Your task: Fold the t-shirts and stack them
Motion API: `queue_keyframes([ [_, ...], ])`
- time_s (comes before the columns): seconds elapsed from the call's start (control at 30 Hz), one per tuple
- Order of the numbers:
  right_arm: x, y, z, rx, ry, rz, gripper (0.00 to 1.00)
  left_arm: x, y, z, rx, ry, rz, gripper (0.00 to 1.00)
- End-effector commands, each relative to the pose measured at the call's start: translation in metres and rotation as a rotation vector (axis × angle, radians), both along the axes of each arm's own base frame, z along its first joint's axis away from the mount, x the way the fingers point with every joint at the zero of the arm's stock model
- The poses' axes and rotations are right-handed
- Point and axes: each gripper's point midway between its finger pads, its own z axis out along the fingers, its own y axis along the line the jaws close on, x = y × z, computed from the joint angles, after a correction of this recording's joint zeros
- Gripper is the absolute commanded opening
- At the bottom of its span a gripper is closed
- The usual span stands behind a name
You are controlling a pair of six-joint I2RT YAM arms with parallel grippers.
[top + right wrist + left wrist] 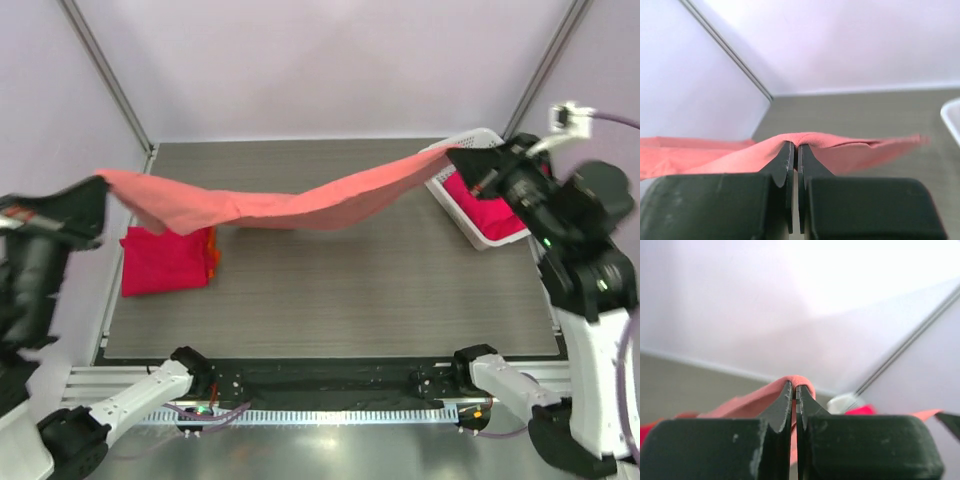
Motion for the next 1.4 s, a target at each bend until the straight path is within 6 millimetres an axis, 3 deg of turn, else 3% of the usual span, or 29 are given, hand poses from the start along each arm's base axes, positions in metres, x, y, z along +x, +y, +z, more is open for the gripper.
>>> queue_keyframes([
  [0.0,-0.055,-0.023,0.059,0.037,-0.198,-0.059,0.01,-0.035,0.005,0.06,-0.065,-0.233,-0.081,0.0],
  [0.07,-0.074,-0.033,0.071,0.059,-0.249,-0.091,0.01,-0.044,0.006,0.078,-0.096,-0.302,-0.1,0.0],
  [0.17,-0.078,-0.041,0.073,0.083,-0.252,-0.136,0.01,-0.037,0.005,0.096,-0.12,-0.346,-0.082,0.0],
  [0.2,-0.072,-0.04,0.065,0.084,-0.23,-0.137,0.01,-0.031,0.003,0.096,-0.118,-0.343,-0.074,0.0],
  [0.27,-0.06,-0.04,0.049,0.097,-0.178,-0.154,0.01,0.004,-0.012,0.085,-0.084,-0.275,-0.038,0.0],
  [0.3,-0.042,-0.036,0.026,0.087,-0.11,-0.161,0.01,0.018,-0.018,0.076,-0.066,-0.24,-0.018,0.0],
  [0.37,-0.02,-0.033,0.002,0.091,-0.039,-0.179,0.01,0.069,-0.036,0.037,0.003,-0.115,0.049,0.0],
  [0.4,0.003,-0.029,-0.026,0.075,0.043,-0.188,0.01,0.087,-0.043,0.021,0.027,-0.067,0.074,0.0],
  [0.47,0.028,-0.02,-0.047,0.065,0.097,-0.174,0.01,0.132,-0.064,-0.026,0.098,0.078,0.119,0.0],
  [0.53,0.06,-0.007,-0.079,0.041,0.183,-0.147,0.01,0.156,-0.073,-0.053,0.141,0.178,0.152,0.0],
  [0.57,0.07,0.003,-0.082,0.038,0.193,-0.103,0.01,0.179,-0.086,-0.064,0.173,0.222,0.159,0.0],
  [0.6,0.077,0.007,-0.076,0.031,0.186,-0.09,0.01,0.188,-0.091,-0.067,0.186,0.237,0.162,0.0],
  [0.63,0.099,0.012,-0.092,0.018,0.241,-0.086,0.01,0.2,-0.096,-0.075,0.217,0.265,0.169,0.0],
  [0.67,0.107,0.017,-0.091,0.018,0.245,-0.074,0.01,0.204,-0.091,-0.05,0.19,0.226,0.183,0.0],
  [0.7,0.116,0.019,-0.074,0.029,0.217,-0.071,0.01,0.23,-0.101,-0.064,0.224,0.265,0.193,0.0],
  [0.73,0.124,0.021,-0.068,0.039,0.211,-0.072,0.01,0.237,-0.1,-0.056,0.24,0.258,0.196,0.0],
  [0.77,0.143,0.025,-0.075,0.038,0.238,-0.076,0.01,0.245,-0.093,-0.045,0.236,0.241,0.214,0.0],
  [0.8,0.147,0.026,-0.043,0.061,0.176,-0.068,0.01,0.254,-0.093,-0.015,0.21,0.171,0.221,0.0],
  [0.87,0.169,0.028,-0.037,0.088,0.19,-0.068,0.01,0.254,-0.081,0.018,0.224,0.085,0.259,0.0],
  [0.9,0.168,0.029,-0.002,0.115,0.122,-0.047,0.01,0.243,-0.073,0.045,0.203,0.012,0.274,0.0],
  [0.93,0.172,0.028,0.006,0.14,0.116,-0.048,0.01,0.234,-0.068,0.071,0.169,-0.079,0.29,0.0],
  [1.0,0.181,0.02,0.033,0.173,0.064,-0.059,0.01,0.221,-0.058,0.092,0.188,-0.164,0.318,0.0],
  [1.03,0.183,0.018,0.038,0.186,0.059,-0.055,0.01,0.203,-0.048,0.109,0.152,-0.244,0.338,0.0],
  [1.13,0.193,0.009,0.044,0.22,0.054,-0.059,0.01,0.177,-0.034,0.128,0.133,-0.331,0.36,0.0],
  [1.2,0.201,0.006,0.028,0.214,0.087,-0.063,0.01,0.174,-0.04,0.128,0.171,-0.344,0.321,0.0],
  [1.27,0.206,0.006,0.012,0.207,0.115,-0.061,0.01,0.184,-0.05,0.106,0.215,-0.32,0.296,0.0],
  [1.3,0.213,0.005,-0.015,0.203,0.172,-0.067,0.01,0.19,-0.053,0.097,0.224,-0.308,0.292,0.0],
  [1.33,0.213,0.006,-0.024,0.203,0.189,-0.06,0.01,0.195,-0.054,0.086,0.235,-0.289,0.292,0.0],
  [1.37,0.212,0.011,-0.031,0.204,0.188,-0.025,0.01,0.208,-0.059,0.053,0.279,-0.217,0.29,0.0],
])
